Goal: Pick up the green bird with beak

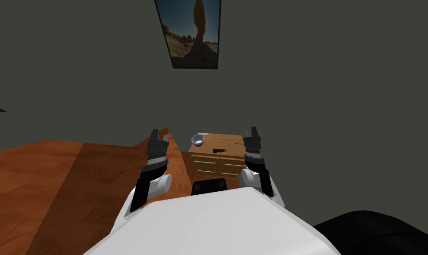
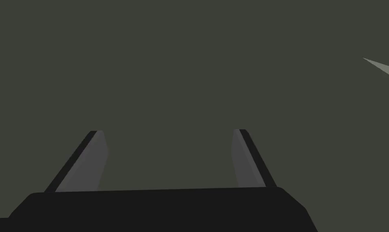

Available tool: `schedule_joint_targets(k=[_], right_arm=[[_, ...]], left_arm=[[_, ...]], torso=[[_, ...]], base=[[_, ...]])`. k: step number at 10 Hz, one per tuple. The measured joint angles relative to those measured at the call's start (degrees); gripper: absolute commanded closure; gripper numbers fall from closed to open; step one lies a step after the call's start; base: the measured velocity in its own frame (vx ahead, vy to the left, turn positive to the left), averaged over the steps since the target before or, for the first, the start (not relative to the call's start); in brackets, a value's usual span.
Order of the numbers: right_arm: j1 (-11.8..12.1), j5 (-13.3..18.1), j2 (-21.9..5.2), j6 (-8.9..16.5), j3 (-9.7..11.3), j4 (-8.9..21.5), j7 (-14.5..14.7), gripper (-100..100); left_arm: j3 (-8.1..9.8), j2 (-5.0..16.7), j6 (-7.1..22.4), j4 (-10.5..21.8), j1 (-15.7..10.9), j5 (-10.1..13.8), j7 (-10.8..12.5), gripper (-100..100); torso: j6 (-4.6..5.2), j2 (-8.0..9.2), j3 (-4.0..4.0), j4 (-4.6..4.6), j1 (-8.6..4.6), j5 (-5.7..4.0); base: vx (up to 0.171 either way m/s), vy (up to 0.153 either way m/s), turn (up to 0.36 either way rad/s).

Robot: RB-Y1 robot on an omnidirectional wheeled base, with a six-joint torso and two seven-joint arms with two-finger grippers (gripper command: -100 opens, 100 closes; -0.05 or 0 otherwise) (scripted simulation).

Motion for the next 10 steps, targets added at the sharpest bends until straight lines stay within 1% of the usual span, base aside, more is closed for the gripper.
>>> schedule_joint_targets(k=[2,3,4,6,7,8,9,10], right_arm=[[0.71,0.6,-3.51,0.83,0.89,1.36,-0.04,-100],[1.16,1.22,-5.13,1.5,1.77,1.97,0.13,-100],[1.09,1.89,-6.93,2.55,2.51,3.14,0.35,-100],[2.69,3.79,-10.54,4.39,4.83,5.21,1.03,-100],[4.01,4.92,-12.33,5.85,6.08,5.61,1.37,-100],[4.42,5.5,-13.61,6.36,6.71,6.46,1.65,-100],[4.75,6.26,-15.34,6.83,7.33,7.99,1.82,-100],[4.41,6.74,-16.28,7.58,7.75,8.87,1.96,-100]], left_arm=[[-0.01,-0.01,0.0,0.0,-0.01,0.0,0.0,0],[-0.01,-0.01,0.0,0.0,-0.01,0.0,0.0,0],[-0.01,-0.01,0.0,0.0,-0.02,0.0,0.0,0],[-0.01,-0.01,0.0,0.0,-0.02,0.0,0.0,0],[-0.01,-0.01,0.0,0.0,-0.02,0.0,0.0,0],[-0.01,-0.01,0.0,0.0,-0.01,0.0,0.0,0],[-0.01,-0.01,0.0,0.0,-0.01,0.0,0.0,0],[-0.01,-0.01,0.0,0.0,-0.01,0.0,0.0,0]], torso=[[0.0,0.35,0.19,0.07,0.15,0.03],[0.0,0.41,0.24,0.09,0.29,0.06],[0.0,0.45,0.26,0.1,0.32,0.07],[0.0,0.5,0.28,0.11,0.32,0.07],[0.0,0.54,0.31,0.12,0.35,0.08],[0.0,0.43,0.26,0.1,0.26,0.06],[0.0,0.34,0.2,0.08,0.25,0.05],[-0.01,0.27,0.17,0.07,0.22,0.05]], base=[[-0.11,0.068,-0.011],[-0.118,0.088,-0.006],[-0.11,0.074,0.008],[-0.132,0.091,0.024],[-0.096,0.066,0.004],[-0.076,0.068,0.028],[-0.066,0.06,0.014],[-0.081,0.054,0.043]])
